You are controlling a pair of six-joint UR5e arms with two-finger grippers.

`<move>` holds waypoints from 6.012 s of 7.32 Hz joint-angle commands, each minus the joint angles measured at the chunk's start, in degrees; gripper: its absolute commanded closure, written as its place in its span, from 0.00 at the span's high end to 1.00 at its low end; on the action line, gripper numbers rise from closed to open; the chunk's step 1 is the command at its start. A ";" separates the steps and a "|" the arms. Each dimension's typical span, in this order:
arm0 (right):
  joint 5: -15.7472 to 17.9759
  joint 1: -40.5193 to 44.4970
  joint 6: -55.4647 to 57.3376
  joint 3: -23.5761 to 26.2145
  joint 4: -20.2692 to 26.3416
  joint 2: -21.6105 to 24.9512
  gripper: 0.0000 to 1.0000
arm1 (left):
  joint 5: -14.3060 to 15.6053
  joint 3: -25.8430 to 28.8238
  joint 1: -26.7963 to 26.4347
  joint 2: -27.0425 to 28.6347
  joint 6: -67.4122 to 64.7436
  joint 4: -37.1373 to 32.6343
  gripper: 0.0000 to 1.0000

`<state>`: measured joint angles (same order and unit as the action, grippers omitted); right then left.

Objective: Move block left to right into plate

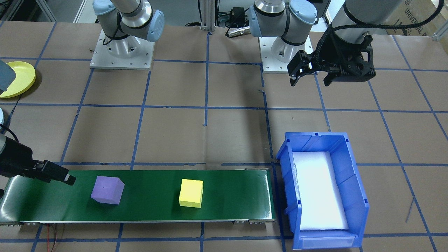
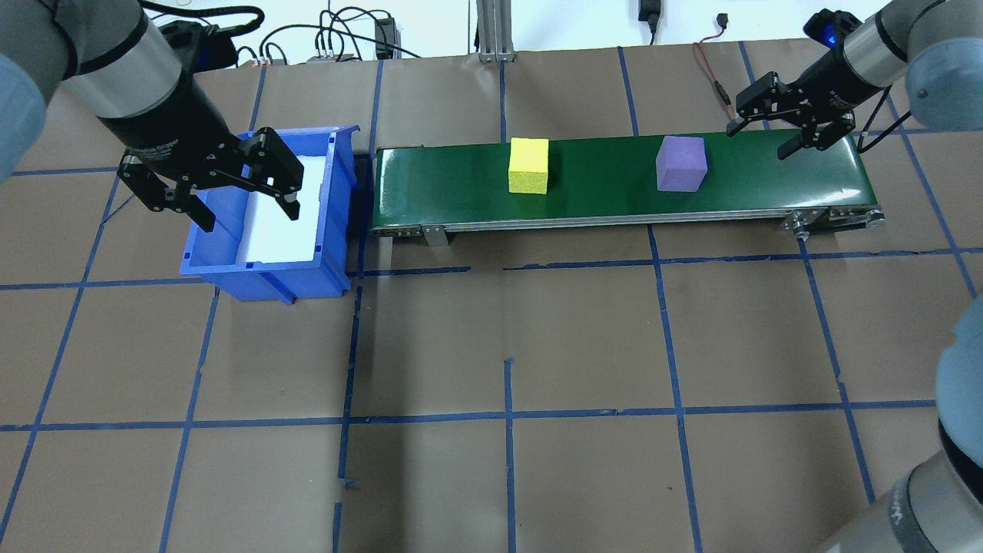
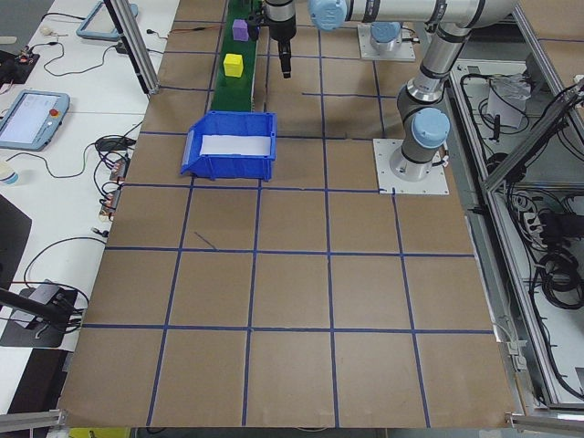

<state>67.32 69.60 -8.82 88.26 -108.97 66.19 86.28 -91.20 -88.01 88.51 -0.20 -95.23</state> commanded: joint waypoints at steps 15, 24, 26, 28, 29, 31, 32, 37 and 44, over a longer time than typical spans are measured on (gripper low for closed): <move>26.17 2.39 -0.90 0.59 -9.24 -2.13 0.32 | 0.55 -3.10 0.21 -0.62 6.72 9.36 1.00; 22.86 -35.50 -46.20 10.44 -18.64 0.17 0.63 | 8.20 -2.75 0.03 -0.88 0.73 8.48 1.00; 23.38 -35.59 -46.11 10.44 -18.30 0.25 1.00 | 6.98 -3.10 0.03 -0.80 0.82 8.57 1.00; 23.82 -35.07 -45.06 10.18 -15.15 3.39 1.00 | 3.63 -3.28 0.21 -0.62 1.52 8.66 1.00; 22.96 -33.50 -41.05 10.00 -9.30 9.25 1.00 | 3.72 -3.37 0.30 -0.62 4.74 8.57 1.00; 22.86 -17.92 -29.45 7.29 -6.60 10.46 1.00 | 3.63 -3.37 0.39 -0.62 6.89 8.66 1.00; 21.73 -13.83 -27.32 6.06 -6.69 9.75 1.00 | 3.63 -3.28 0.39 -0.62 6.62 8.66 1.00; 8.48 1.14 6.34 -2.31 -7.57 -1.13 1.00 | 3.63 -3.37 0.30 -0.62 6.53 8.66 1.00; 18.78 0.97 3.66 0.23 -11.35 -4.85 0.33 | 3.63 -3.37 0.39 -0.62 6.53 8.66 1.00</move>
<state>82.53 70.74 -3.40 87.16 -120.25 60.57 89.91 -94.63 -87.63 87.89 6.33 -86.58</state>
